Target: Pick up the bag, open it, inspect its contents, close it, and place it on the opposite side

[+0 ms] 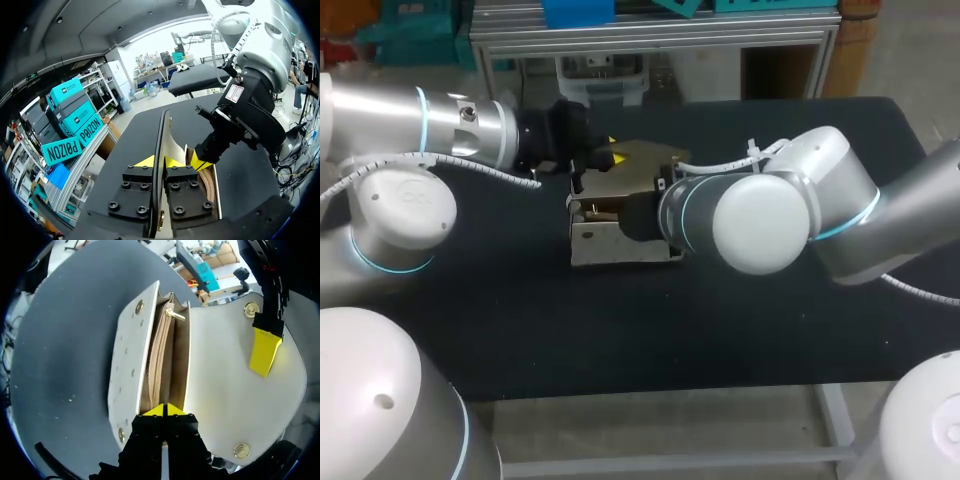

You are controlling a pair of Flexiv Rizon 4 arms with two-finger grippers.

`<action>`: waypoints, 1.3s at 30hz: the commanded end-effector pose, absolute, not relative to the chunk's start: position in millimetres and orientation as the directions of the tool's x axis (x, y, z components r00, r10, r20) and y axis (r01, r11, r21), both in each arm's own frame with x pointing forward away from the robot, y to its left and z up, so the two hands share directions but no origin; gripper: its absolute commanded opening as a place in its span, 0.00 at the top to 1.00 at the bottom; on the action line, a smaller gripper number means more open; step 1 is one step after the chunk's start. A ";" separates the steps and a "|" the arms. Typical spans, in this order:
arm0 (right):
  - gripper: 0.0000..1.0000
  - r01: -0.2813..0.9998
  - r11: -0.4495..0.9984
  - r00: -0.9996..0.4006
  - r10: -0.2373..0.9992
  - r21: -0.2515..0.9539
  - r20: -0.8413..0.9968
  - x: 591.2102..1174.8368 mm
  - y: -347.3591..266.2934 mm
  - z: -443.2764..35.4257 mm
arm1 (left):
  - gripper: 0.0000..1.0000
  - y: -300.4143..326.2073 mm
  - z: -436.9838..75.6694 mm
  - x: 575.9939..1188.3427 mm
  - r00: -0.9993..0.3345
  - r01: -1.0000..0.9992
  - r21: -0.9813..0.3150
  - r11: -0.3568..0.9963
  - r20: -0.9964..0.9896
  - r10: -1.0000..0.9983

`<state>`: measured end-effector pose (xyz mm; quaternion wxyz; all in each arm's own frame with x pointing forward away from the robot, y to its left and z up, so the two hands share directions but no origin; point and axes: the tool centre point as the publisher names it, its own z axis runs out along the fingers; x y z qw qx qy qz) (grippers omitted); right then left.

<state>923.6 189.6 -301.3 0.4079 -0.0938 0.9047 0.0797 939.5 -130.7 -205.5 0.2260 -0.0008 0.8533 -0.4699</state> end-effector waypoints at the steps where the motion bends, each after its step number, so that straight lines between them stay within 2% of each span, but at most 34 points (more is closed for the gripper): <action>1: 1.00 -0.229 0.970 -0.495 -0.049 0.076 -0.868 927.5 188.8 -313.2 | 1.00 -130.9 -205.2 938.5 -0.897 0.234 -0.806 0.544 -0.395 -0.199; 21: 1.00 -0.206 0.974 -0.674 -0.072 0.094 -0.735 952.7 191.1 -326.4 | 1.00 -126.3 -207.1 930.5 -0.884 0.307 -0.798 0.519 -0.442 -0.156; 23: 0.76 -0.202 0.975 -0.687 -0.077 0.088 -0.723 952.6 190.6 -326.0 | 1.00 -125.5 -207.1 931.1 -0.882 0.308 -0.797 0.520 -0.444 -0.158; 26: 0.51 -0.198 0.977 -0.695 -0.080 0.083 -0.714 953.6 189.6 -325.7 | 1.00 -124.9 -207.3 931.6 -0.881 0.311 -0.796 0.520 -0.447 -0.158; 28: 0.25 -0.195 0.977 -0.701 -0.081 0.081 -0.708 954.4 188.9 -325.7 | 1.00 -124.9 -208.1 932.0 -0.880 0.314 -0.795 0.519 -0.449 -0.154; 30: 0.15 -0.193 0.978 -0.711 -0.083 0.081 -0.698 955.4 188.4 -325.9 | 1.00 -125.1 -208.9 932.3 -0.880 0.319 -0.793 0.520 -0.451 -0.149; 32: 0.11 -0.195 0.978 -0.716 -0.086 0.080 -0.693 955.9 188.3 -326.4 | 1.00 -125.2 -209.2 932.3 -0.878 0.324 -0.791 0.519 -0.456 -0.146; 37: 0.02 -0.195 0.978 -0.726 -0.092 0.077 -0.681 956.6 188.5 -329.5 | 1.00 -124.6 -208.7 931.3 -0.872 0.341 -0.787 0.514 -0.470 -0.141; 39: 0.02 -0.193 0.978 -0.729 -0.092 0.075 -0.678 956.9 188.3 -330.0 | 1.00 -124.9 -208.6 930.6 -0.870 0.346 -0.784 0.515 -0.474 -0.138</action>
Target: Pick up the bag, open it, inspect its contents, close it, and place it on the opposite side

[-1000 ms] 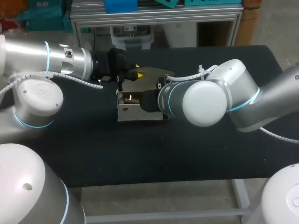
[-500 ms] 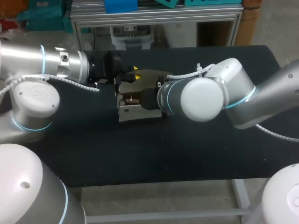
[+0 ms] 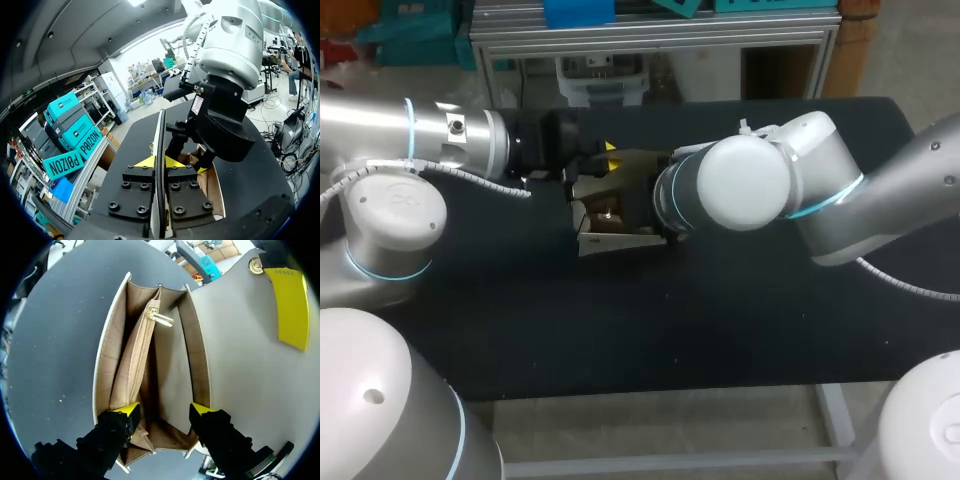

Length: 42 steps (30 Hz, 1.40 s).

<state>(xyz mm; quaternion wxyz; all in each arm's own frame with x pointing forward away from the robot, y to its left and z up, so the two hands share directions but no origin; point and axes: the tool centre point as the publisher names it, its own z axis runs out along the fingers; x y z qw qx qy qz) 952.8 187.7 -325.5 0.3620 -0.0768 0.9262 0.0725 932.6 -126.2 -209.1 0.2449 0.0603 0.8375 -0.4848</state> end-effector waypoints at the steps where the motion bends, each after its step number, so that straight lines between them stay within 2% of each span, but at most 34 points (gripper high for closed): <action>1: 0.02 -0.193 0.978 -0.730 -0.092 0.075 -0.677 956.9 188.3 -330.1 | 1.00 -125.3 -208.9 930.3 -0.869 0.348 -0.782 0.516 -0.476 -0.135; 35: 0.08 -0.195 0.979 -0.730 -0.101 0.065 -0.676 957.9 188.1 -329.5 | 1.00 -126.2 -210.6 929.9 -0.865 0.361 -0.774 0.520 -0.487 -0.124; 40: 0.16 -0.199 0.978 -0.728 -0.102 0.066 -0.678 957.8 188.3 -329.1 | 1.00 -126.5 -211.2 929.9 -0.865 0.361 -0.773 0.522 -0.486 -0.122; 41: 0.25 -0.199 0.978 -0.727 -0.102 0.066 -0.679 957.7 188.3 -328.5 | 1.00 -126.6 -211.3 929.9 -0.866 0.360 -0.773 0.522 -0.486 -0.122; 42: 0.49 -0.198 0.978 -0.722 -0.099 0.067 -0.685 957.4 188.2 -327.5 | 1.00 -126.7 -211.4 930.0 -0.866 0.360 -0.773 0.522 -0.486 -0.122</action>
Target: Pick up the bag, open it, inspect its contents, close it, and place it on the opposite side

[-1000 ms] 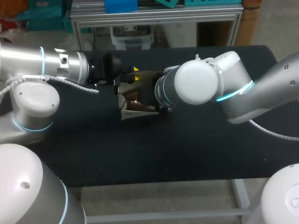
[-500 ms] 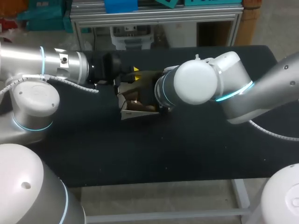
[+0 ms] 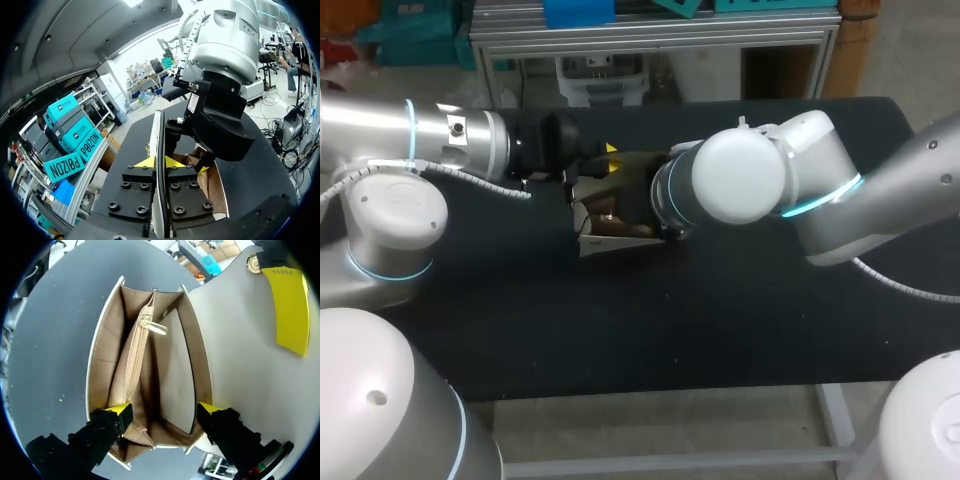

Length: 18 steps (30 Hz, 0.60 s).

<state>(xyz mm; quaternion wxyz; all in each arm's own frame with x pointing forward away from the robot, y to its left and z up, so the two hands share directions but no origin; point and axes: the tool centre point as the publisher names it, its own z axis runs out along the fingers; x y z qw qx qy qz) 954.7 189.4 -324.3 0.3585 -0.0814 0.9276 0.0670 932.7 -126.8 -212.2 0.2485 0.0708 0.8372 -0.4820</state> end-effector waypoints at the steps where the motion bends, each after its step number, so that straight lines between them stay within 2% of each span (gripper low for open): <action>1: 0.61 -0.198 0.978 -0.719 -0.097 0.069 -0.688 957.0 187.9 -326.3 | 1.00 -126.9 -211.6 930.1 -0.866 0.360 -0.773 0.522 -0.485 -0.121; 3: 1.00 -0.197 0.978 -0.710 -0.092 0.071 -0.698 955.9 187.3 -323.9 | 1.00 -127.0 -211.8 930.2 -0.866 0.359 -0.773 0.523 -0.485 -0.121; 18: 1.00 -0.208 0.973 -0.578 -0.042 0.098 -0.815 932.9 186.5 -283.4 | 1.00 -129.6 -208.6 925.4 -0.862 0.360 -0.767 0.532 -0.491 -0.125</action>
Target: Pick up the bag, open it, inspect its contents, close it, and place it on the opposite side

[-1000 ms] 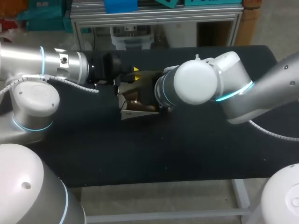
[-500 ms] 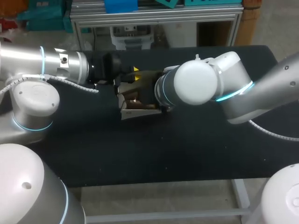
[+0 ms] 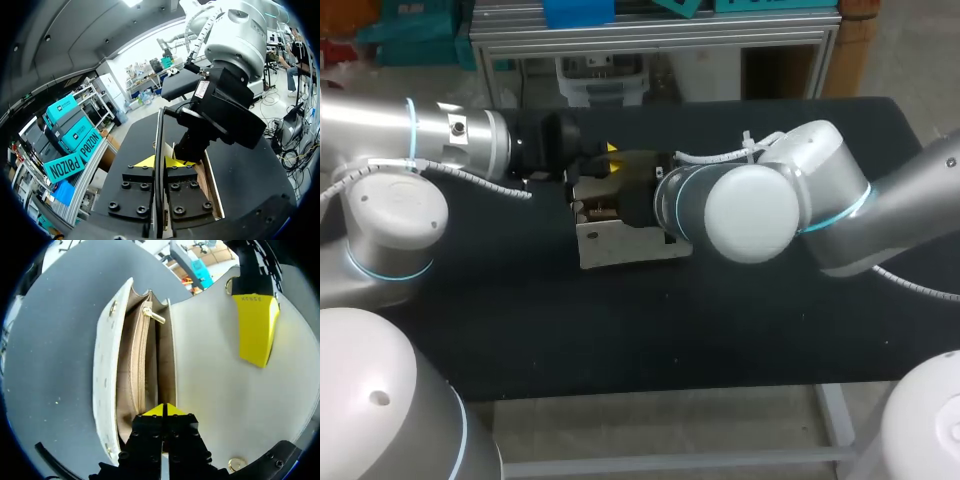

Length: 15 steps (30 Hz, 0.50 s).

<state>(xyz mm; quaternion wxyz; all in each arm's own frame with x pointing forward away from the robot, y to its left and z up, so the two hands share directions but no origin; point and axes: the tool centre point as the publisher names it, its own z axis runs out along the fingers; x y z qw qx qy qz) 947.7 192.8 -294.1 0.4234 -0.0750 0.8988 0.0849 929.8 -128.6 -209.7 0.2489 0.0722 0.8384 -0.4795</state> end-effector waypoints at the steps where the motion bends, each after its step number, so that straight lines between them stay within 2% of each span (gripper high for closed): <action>1: 1.00 -0.208 0.973 -0.566 -0.037 0.100 -0.823 930.3 186.2 -279.4 | 1.00 -129.9 -208.5 924.8 -0.862 0.359 -0.766 0.533 -0.491 -0.125; 15: 1.00 -0.209 0.973 -0.442 -0.007 0.095 -0.897 888.6 178.8 -241.5 | 1.00 -138.1 -199.8 904.1 -0.916 0.258 -0.820 0.511 -0.376 -0.140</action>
